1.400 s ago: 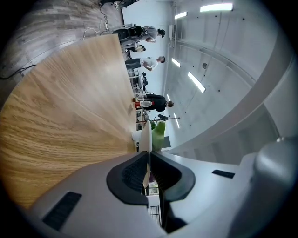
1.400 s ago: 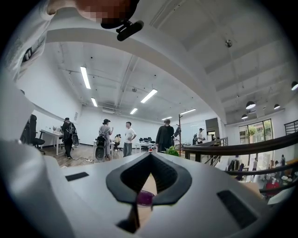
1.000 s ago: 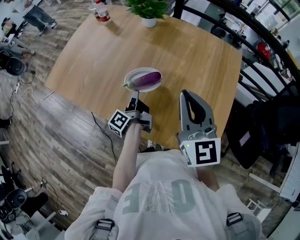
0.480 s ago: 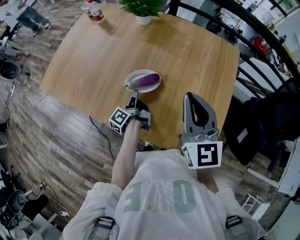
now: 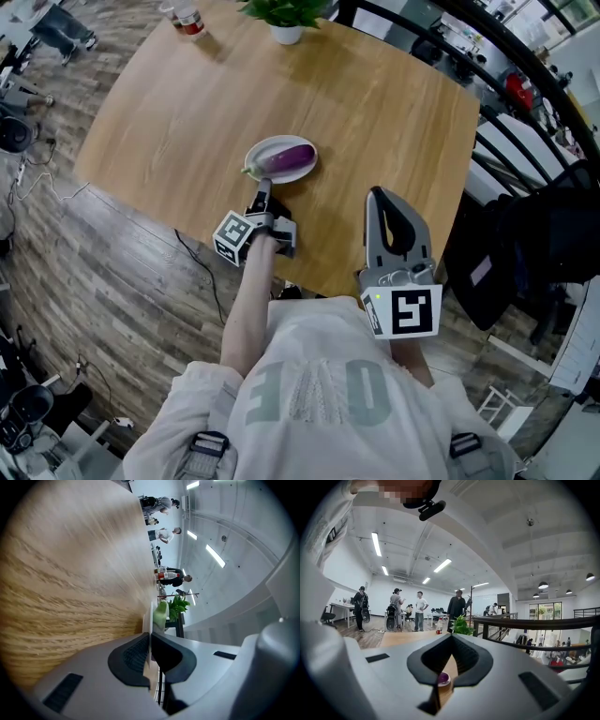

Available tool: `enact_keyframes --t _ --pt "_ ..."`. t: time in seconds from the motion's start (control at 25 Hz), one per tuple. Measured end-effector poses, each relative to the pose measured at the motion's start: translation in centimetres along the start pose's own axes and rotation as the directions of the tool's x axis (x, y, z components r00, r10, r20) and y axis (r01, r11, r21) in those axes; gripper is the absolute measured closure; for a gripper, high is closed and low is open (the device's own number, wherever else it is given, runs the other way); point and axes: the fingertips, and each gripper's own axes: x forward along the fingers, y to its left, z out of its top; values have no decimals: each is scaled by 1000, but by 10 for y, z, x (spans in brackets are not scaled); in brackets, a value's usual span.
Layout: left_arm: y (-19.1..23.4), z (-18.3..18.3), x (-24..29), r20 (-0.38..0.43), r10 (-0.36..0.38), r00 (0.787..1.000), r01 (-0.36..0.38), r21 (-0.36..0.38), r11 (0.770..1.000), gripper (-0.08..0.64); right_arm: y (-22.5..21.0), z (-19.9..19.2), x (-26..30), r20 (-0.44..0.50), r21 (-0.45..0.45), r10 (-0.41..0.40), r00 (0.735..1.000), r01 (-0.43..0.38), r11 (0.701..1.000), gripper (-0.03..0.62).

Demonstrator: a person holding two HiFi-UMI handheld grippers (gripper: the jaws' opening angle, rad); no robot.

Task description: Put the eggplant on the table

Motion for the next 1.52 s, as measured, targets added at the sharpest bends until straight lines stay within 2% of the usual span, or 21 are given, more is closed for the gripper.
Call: enact_keyframes --t 0.12,0.4,0.56,0.68,0.76,0.88,1.12,1.2,1.28,1.44,1.52 --pt "4 1 2 5 39 999 -39 -40 998 541 1 -2 3 -8 1 1 1000 -1 1000 575" --pt "13 7 4 25 122 992 -120 -73 990 541 5 -1 1 -9 17 5 1000 -4 1000 575" --pt "16 11 5 23 145 989 -142 -100 985 541 6 -4 -2 -18 16 3 1000 -2 1000 575" --pt "18 17 4 50 207 977 -203 -89 975 539 4 -3 -3 -14 26 -6 1000 7 1000 575" --pt "17 20 3 75 241 968 -236 -70 969 495 3 -2 -4 -12 29 -11 1000 11 1000 575" --pt "12 23 1 91 251 964 -246 -62 967 407 2 1 -6 -1 31 -15 1000 15 999 575" --pt "9 30 -11 121 286 950 -280 -64 958 324 3 5 -7 15 34 -18 1000 18 999 575" --pt "6 35 -20 143 303 942 -301 -34 953 284 4 6 -9 19 34 -19 1000 18 999 575" --pt "-2 42 -29 176 298 938 -307 27 951 262 5 7 -11 24 36 -18 1000 17 999 575" --pt "-46 60 -36 211 183 960 -220 167 961 262 3 9 -13 35 44 -19 999 17 999 575" --pt "-77 70 -40 232 110 967 -167 246 955 262 4 10 -14 41 45 -17 999 15 999 575"
